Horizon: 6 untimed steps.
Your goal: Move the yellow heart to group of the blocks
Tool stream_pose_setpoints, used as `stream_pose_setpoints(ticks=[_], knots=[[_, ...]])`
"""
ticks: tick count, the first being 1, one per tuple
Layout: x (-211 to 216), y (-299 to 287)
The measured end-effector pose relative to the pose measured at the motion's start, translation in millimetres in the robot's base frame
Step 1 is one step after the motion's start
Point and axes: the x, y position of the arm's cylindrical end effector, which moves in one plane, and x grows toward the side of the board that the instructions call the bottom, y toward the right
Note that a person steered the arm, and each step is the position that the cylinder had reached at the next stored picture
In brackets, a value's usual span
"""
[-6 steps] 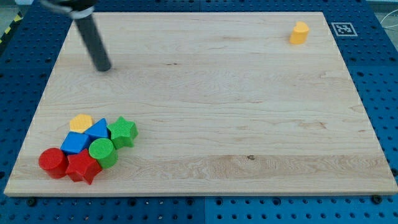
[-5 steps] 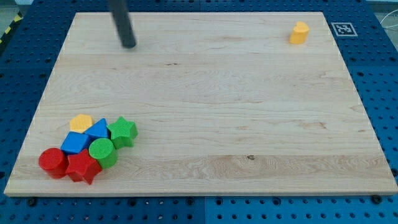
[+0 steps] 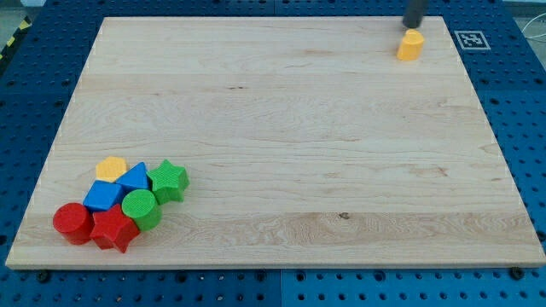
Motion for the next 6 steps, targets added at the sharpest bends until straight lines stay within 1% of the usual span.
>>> stream_pose_setpoints(ticks=[1,2,6], knots=[[27,23],[53,-6],[56,-171]])
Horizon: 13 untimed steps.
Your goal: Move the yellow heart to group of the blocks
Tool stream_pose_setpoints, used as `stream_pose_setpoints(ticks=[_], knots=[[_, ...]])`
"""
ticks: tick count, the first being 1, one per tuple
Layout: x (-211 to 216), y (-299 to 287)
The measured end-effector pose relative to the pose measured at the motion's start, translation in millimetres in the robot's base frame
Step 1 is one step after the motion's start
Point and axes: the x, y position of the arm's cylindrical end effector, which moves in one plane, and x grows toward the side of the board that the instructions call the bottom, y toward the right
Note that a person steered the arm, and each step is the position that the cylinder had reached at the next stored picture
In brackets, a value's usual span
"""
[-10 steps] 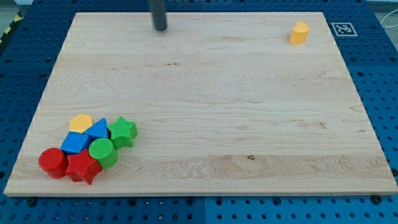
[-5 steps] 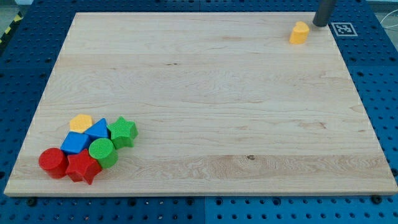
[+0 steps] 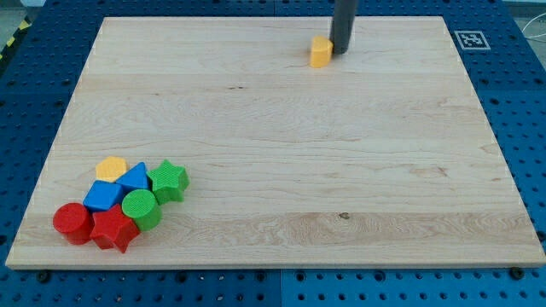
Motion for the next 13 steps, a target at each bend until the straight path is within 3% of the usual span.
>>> stream_pose_setpoints(ticks=[2,7,9,12,13], knots=[[9,-64],[126,-144],[142,-115],[161,-217],[161,-222]])
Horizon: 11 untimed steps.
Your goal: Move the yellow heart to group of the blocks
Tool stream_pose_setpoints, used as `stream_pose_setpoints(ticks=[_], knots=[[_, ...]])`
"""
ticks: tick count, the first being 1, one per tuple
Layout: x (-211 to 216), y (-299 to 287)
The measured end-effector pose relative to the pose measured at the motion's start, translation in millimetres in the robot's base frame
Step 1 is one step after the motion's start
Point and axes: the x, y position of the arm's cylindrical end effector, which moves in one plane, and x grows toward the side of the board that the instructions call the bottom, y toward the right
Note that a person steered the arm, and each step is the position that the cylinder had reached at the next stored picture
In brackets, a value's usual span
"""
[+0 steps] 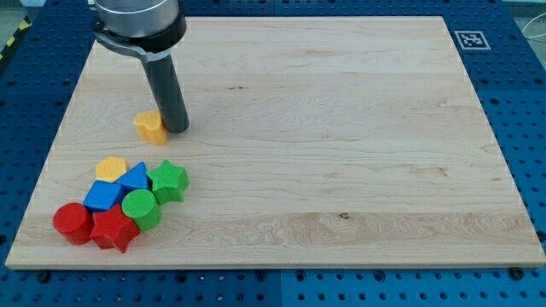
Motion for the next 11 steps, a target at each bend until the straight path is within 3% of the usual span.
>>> stream_pose_setpoints(ticks=[1,3,5,8,11], knots=[[-13,2],[-13,-57],[-12,-80],[30,-77],[7,-54]])
